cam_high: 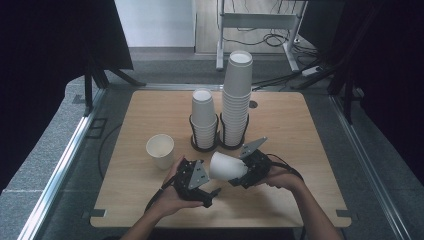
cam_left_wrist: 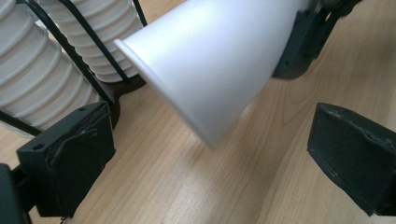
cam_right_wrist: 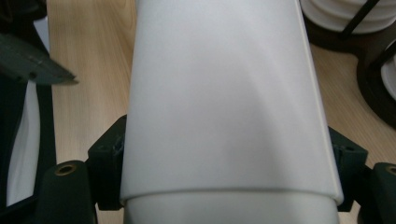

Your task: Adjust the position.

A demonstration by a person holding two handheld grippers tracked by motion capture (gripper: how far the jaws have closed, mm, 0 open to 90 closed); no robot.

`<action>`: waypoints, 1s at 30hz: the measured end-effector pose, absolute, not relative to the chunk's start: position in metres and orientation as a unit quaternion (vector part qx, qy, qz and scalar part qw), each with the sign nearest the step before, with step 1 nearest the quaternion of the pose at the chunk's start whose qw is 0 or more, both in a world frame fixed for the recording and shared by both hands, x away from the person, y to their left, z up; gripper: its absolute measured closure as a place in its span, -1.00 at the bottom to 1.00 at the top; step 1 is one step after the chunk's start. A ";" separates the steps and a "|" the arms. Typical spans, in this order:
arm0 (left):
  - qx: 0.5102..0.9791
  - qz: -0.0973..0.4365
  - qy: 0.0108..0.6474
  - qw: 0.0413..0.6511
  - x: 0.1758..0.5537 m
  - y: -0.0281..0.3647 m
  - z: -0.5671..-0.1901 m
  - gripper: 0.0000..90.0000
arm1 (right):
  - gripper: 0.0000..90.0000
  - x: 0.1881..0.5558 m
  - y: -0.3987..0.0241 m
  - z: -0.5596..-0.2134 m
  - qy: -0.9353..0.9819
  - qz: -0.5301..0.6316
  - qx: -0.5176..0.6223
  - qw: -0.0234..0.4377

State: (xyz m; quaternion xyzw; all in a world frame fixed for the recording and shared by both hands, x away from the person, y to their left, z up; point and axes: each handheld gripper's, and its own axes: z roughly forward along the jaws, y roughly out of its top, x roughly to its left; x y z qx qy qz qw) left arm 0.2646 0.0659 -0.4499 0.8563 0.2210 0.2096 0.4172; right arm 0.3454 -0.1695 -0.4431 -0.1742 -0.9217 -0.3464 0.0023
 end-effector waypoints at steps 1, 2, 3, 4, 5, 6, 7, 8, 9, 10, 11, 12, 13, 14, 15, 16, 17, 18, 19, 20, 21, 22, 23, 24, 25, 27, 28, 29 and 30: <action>0.855 0.207 0.223 0.420 0.265 0.067 -0.449 -0.99 | -0.49 0.344 -0.168 -0.443 -0.920 -0.350 -0.177 -0.002; 0.853 0.205 0.226 0.422 0.266 0.067 -0.448 -0.99 | -0.49 0.344 -0.167 -0.444 -0.919 -0.353 -0.179 -0.007; 0.853 0.205 0.228 0.423 0.266 0.068 -0.447 -0.99 | -0.49 0.344 -0.166 -0.445 -0.915 -0.359 -0.182 -0.009; 0.850 0.204 0.232 0.427 0.267 0.069 -0.446 -0.99 | -0.49 0.343 -0.166 -0.446 -0.914 -0.363 -0.183 -0.011; 0.848 0.203 0.234 0.429 0.267 0.069 -0.445 -0.98 | -0.49 0.343 -0.166 -0.447 -0.910 -0.370 -0.187 -0.015; 0.845 0.199 0.238 0.436 0.268 0.071 -0.443 -0.98 | -0.49 0.343 -0.166 -0.448 -0.908 -0.375 -0.188 -0.015; 0.842 0.196 0.241 0.440 0.268 0.071 -0.443 -0.98 | -0.49 0.341 -0.166 -0.449 -0.903 -0.386 -0.190 -0.019; 0.841 0.193 0.241 0.443 0.269 0.072 -0.442 -0.98 | -0.49 0.340 -0.166 -0.449 -0.899 -0.393 -0.190 -0.019; 0.840 0.192 0.243 0.447 0.269 0.073 -0.440 -0.98 | -0.49 0.339 -0.165 -0.449 -0.897 -0.398 -0.192 -0.021; 0.838 0.191 0.244 0.449 0.268 0.073 -0.440 -0.98 | -0.49 0.336 -0.165 -0.449 -0.892 -0.407 -0.195 -0.026; 0.837 0.191 0.244 0.451 0.268 0.073 -0.439 -0.98 | -0.49 0.335 -0.165 -0.449 -0.889 -0.412 -0.197 -0.025; 0.837 0.192 0.243 0.451 0.268 0.073 -0.437 -0.98 | -0.49 0.332 -0.165 -0.448 -0.887 -0.418 -0.195 -0.029; 0.835 0.190 0.246 0.455 0.268 0.073 -0.437 -0.98 | -0.49 0.330 -0.165 -0.448 -0.884 -0.424 -0.194 -0.036; 0.834 0.191 0.246 0.455 0.268 0.073 -0.436 -0.98 | -0.49 0.328 -0.165 -0.447 -0.882 -0.426 -0.195 -0.041; 0.832 0.187 0.250 0.459 0.268 0.073 -0.435 -0.98 | -0.49 0.326 -0.165 -0.448 -0.881 -0.430 -0.194 -0.047; 0.832 0.185 0.250 0.460 0.269 0.073 -0.435 -0.98 | -0.49 0.323 -0.165 -0.448 -0.877 -0.436 -0.196 -0.053; 0.832 0.182 0.252 0.460 0.269 0.073 -0.434 -0.98 | -0.49 0.322 -0.166 -0.449 -0.875 -0.439 -0.197 -0.054; 0.829 0.179 0.255 0.464 0.270 0.074 -0.433 -0.98 | -0.49 0.320 -0.166 -0.450 -0.870 -0.447 -0.201 -0.060; 0.828 0.175 0.257 0.467 0.270 0.074 -0.432 -0.98 | -0.49 0.319 -0.168 -0.452 -0.862 -0.457 -0.209 -0.059; 0.826 0.171 0.260 0.470 0.271 0.075 -0.431 -0.97 | -0.49 0.318 -0.168 -0.453 -0.857 -0.466 -0.213 -0.058; 0.825 0.169 0.262 0.471 0.271 0.075 -0.431 -0.97 | -0.49 0.317 -0.169 -0.454 -0.854 -0.471 -0.214 -0.055; 0.824 0.169 0.263 0.472 0.272 0.076 -0.430 -0.97 | -0.49 0.316 -0.169 -0.454 -0.851 -0.475 -0.215 -0.057; 0.823 0.169 0.265 0.472 0.272 0.076 -0.430 -0.97 | -0.49 0.315 -0.169 -0.455 -0.848 -0.480 -0.218 -0.062; 0.823 0.169 0.267 0.473 0.273 0.076 -0.429 -0.97 | -0.49 0.314 -0.170 -0.456 -0.843 -0.486 -0.222 -0.060; 0.821 0.170 0.268 0.474 0.273 0.076 -0.429 -0.97 | -0.49 0.314 -0.170 -0.456 -0.839 -0.492 -0.225 -0.057; 0.819 0.169 0.269 0.478 0.273 0.076 -0.427 -0.97 | -0.50 0.313 -0.170 -0.458 -0.832 -0.500 -0.233 -0.060; 0.818 0.169 0.270 0.479 0.272 0.076 -0.427 -0.97 | -0.50 0.313 -0.170 -0.458 -0.829 -0.504 -0.234 -0.059; 0.818 0.169 0.271 0.479 0.272 0.077 -0.427 -0.97 | -0.50 0.312 -0.170 -0.458 -0.825 -0.510 -0.235 -0.062; 0.818 0.168 0.271 0.479 0.272 0.077 -0.427 -0.97 | -0.50 0.311 -0.171 -0.459 -0.822 -0.514 -0.236 -0.062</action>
